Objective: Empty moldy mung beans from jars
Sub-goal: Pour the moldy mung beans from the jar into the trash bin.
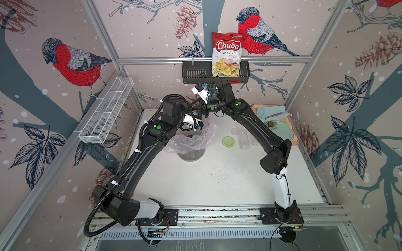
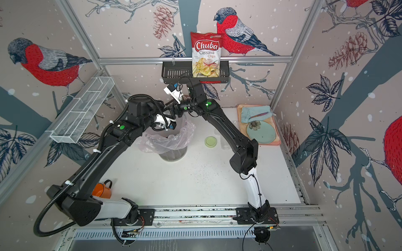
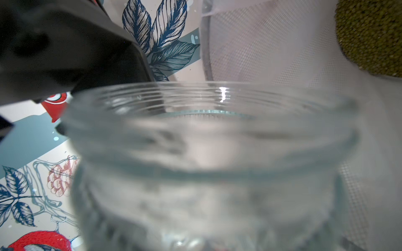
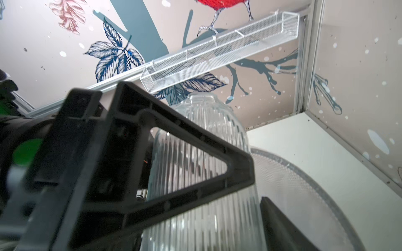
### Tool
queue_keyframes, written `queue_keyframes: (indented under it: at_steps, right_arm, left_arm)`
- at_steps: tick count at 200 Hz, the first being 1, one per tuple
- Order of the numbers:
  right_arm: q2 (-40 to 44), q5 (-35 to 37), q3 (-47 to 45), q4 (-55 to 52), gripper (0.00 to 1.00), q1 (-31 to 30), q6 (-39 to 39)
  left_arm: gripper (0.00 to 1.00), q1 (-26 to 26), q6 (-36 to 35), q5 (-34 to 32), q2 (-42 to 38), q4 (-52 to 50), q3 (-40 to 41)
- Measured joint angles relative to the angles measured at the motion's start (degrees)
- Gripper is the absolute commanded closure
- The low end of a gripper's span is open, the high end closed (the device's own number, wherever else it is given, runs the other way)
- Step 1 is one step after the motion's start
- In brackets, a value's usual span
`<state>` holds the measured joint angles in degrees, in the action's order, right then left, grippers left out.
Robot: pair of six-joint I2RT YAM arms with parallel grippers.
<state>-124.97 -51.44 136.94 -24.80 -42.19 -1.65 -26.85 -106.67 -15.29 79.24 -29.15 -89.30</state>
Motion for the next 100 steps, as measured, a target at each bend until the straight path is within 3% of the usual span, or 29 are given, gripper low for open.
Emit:
queue_keyframes:
  at_steps: [11,32,100]
  right_arm:
    - [0.0,-0.5,0.0,1.6,0.61,0.0,-1.2]
    - [-0.5,-1.0,-0.1,3.8,0.61,0.0,-2.5]
    - [-2.2,-6.7,-3.0,5.9,0.61,-1.1,-2.8]
  left_arm:
    - [0.37,0.0,-0.8,-0.6,0.5,-1.6,-1.7]
    - [0.21,0.3,-2.1,-1.2,1.5,-3.5,-4.2]
    - [0.18,0.5,-1.5,-1.6,3.7,-18.7,-9.4]
